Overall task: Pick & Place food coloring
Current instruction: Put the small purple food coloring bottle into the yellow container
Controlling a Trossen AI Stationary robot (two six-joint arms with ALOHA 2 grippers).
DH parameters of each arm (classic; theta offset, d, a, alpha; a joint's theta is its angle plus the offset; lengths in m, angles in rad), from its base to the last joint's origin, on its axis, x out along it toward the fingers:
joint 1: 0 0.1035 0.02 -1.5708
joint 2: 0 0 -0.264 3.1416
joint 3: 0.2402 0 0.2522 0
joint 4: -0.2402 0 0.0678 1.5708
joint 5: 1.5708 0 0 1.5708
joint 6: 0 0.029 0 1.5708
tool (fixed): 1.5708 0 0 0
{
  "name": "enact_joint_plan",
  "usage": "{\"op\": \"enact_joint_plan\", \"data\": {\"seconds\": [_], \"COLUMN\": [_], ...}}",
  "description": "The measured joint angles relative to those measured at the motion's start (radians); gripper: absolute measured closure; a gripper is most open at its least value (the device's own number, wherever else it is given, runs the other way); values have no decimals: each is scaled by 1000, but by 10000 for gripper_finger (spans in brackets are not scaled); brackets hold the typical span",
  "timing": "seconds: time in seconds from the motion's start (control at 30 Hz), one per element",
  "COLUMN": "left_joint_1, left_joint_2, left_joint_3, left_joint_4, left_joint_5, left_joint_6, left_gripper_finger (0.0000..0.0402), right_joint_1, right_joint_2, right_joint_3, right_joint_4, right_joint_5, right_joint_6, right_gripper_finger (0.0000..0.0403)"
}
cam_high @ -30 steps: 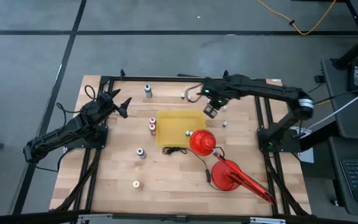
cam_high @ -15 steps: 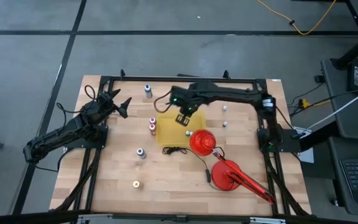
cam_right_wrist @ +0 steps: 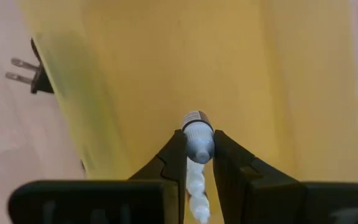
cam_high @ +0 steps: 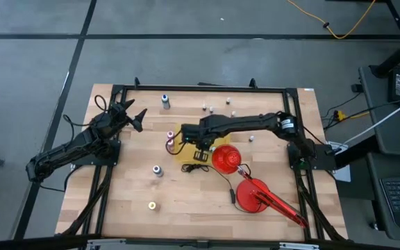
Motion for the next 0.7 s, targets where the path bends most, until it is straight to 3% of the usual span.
{"op": "enact_joint_plan", "data": {"seconds": [0.7], "left_joint_1": [0], "left_joint_2": [0], "left_joint_3": [0], "left_joint_4": [0], "left_joint_5": [0], "left_joint_6": [0], "left_gripper_finger": [37], "right_joint_1": [10], "right_joint_2": [71], "right_joint_3": [-82], "right_joint_4": [29], "right_joint_5": [-8], "right_joint_6": [-20], "right_gripper_finger": [343]}}
